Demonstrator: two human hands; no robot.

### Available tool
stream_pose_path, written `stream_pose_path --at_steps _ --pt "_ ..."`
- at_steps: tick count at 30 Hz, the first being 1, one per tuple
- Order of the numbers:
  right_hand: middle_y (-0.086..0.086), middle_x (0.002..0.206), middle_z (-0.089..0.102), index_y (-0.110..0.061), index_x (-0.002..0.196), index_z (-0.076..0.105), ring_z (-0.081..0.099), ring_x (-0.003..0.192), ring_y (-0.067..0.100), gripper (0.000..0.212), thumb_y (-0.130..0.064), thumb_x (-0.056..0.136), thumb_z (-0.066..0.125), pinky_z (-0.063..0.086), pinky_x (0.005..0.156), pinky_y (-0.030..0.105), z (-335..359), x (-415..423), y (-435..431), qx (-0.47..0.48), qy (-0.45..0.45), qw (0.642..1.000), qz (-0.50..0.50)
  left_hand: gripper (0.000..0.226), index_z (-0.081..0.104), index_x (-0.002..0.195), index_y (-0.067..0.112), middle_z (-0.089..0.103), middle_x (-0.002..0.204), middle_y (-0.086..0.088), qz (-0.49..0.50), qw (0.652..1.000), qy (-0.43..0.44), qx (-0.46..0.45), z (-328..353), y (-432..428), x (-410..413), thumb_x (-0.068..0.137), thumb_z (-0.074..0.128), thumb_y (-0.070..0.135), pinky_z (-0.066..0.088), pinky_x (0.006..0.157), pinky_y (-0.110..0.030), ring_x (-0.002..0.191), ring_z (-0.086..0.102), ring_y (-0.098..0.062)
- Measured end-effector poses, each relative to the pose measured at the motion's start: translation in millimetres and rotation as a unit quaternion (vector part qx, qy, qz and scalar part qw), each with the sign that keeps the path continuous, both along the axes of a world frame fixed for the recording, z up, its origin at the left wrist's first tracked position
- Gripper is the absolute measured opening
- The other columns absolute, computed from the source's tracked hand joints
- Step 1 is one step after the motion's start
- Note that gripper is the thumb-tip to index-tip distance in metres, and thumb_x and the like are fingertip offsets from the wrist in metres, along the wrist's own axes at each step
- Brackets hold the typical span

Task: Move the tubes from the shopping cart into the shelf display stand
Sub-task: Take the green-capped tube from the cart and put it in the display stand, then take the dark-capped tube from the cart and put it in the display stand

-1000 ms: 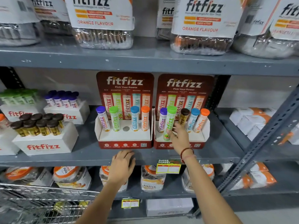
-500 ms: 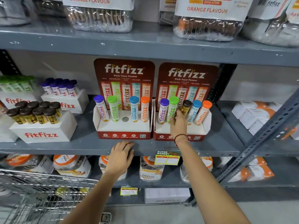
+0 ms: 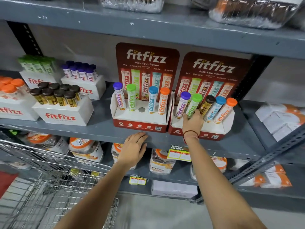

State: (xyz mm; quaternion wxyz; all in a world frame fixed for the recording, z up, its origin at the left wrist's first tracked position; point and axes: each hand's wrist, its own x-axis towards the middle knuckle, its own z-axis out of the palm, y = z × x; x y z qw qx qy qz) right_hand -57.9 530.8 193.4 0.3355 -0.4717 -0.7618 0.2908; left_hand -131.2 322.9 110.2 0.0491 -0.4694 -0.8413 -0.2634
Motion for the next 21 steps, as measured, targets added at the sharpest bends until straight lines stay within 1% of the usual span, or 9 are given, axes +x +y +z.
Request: stream_pose_path --at_steps 3,6,9,11,14,16,17,19,21 --pt "0.025 0.105 0.065 0.004 0.107 0.053 0.061 0.098 0.039 0.028 -0.015 0.087 0.06 0.052 0.078 0.043 1 -2 -2 0.014 -0.015 1.0 -0.018 0.035 0.052 0.125 0.007 0.056 0.131 -0.012 0.0 1.0 0.002 -0.007 0 -1 0 0.09 0.055 0.015 0.034 0.104 -0.047 0.119 0.049 -0.031" --pt "0.026 0.106 0.064 0.005 0.11 0.053 0.061 0.1 0.04 0.03 -0.014 0.088 0.059 0.051 0.08 0.044 1 -2 -3 0.016 -0.014 1.0 -0.023 0.036 0.051 0.126 0.008 0.054 0.132 -0.012 0.001 1.0 0.0 -0.013 1 -1 1 0.091 0.053 0.017 0.031 0.106 -0.046 0.121 0.047 -0.03" --pt "0.025 0.11 0.065 0.004 0.116 0.054 0.061 0.102 0.038 0.035 -0.014 0.087 0.059 0.051 0.084 0.042 0 2 -6 0.01 -0.001 1.0 -0.03 0.033 0.053 0.122 0.007 0.056 0.13 -0.013 0.009 1.0 -0.007 -0.008 4 -7 2 0.09 0.054 0.017 0.034 0.104 -0.045 0.119 0.049 -0.03" --pt "0.023 0.109 0.067 0.004 0.114 0.057 0.063 0.1 0.036 0.033 -0.014 0.086 0.059 0.048 0.083 0.035 -3 7 -15 0.004 0.029 0.998 -0.052 0.031 0.056 0.119 0.007 0.06 0.124 -0.013 0.02 1.0 -0.014 0.006 6 -17 2 0.089 0.055 0.015 0.038 0.099 -0.045 0.115 0.052 -0.031" --pt "0.021 0.106 0.069 0.009 0.103 0.063 0.065 0.093 0.034 0.026 -0.009 0.085 0.059 0.04 0.077 0.024 -12 11 -49 0.002 0.115 0.991 -0.067 0.027 0.059 0.112 0.006 0.064 0.114 -0.014 0.047 0.998 -0.02 0.028 10 -46 3 0.086 0.059 0.01 0.045 0.09 -0.045 0.106 0.056 -0.033" --pt "0.023 0.097 0.07 0.009 0.096 0.065 0.065 0.088 0.034 0.02 -0.005 0.082 0.061 0.04 0.076 0.023 -20 5 -86 0.0 0.159 0.987 -0.026 0.022 0.062 0.106 0.005 0.066 0.105 -0.016 0.085 0.995 -0.025 0.036 10 -74 4 0.084 0.059 0.006 0.049 0.081 -0.043 0.097 0.058 -0.035" --pt "0.023 0.095 0.07 0.008 0.094 0.066 0.066 0.086 0.033 0.018 -0.005 0.081 0.062 0.041 0.075 0.022 -25 0 -107 -0.003 0.16 0.987 0.011 0.019 0.063 0.102 0.003 0.066 0.1 -0.017 0.106 0.993 -0.031 0.038 9 -91 5 0.083 0.059 0.004 0.049 0.077 -0.042 0.093 0.059 -0.036" --pt "0.022 0.093 0.071 0.005 0.093 0.066 0.066 0.087 0.033 0.017 -0.007 0.081 0.063 0.045 0.079 0.025 -39 -15 -151 -0.024 0.134 0.985 0.104 0.016 0.064 0.098 0.002 0.066 0.096 -0.019 0.154 0.987 -0.043 0.033 3 -127 11 0.083 0.058 0.002 0.049 0.074 -0.041 0.089 0.059 -0.037" --pt "0.02 0.091 0.072 0.002 0.091 0.066 0.067 0.086 0.032 0.016 -0.01 0.082 0.063 0.05 0.084 0.033 -53 -28 -196 -0.051 0.092 0.975 0.196 0.016 0.064 0.099 0.002 0.066 0.099 -0.019 0.206 0.976 -0.057 0.029 -6 -165 19 0.085 0.057 0.004 0.048 0.075 -0.04 0.091 0.059 -0.036"
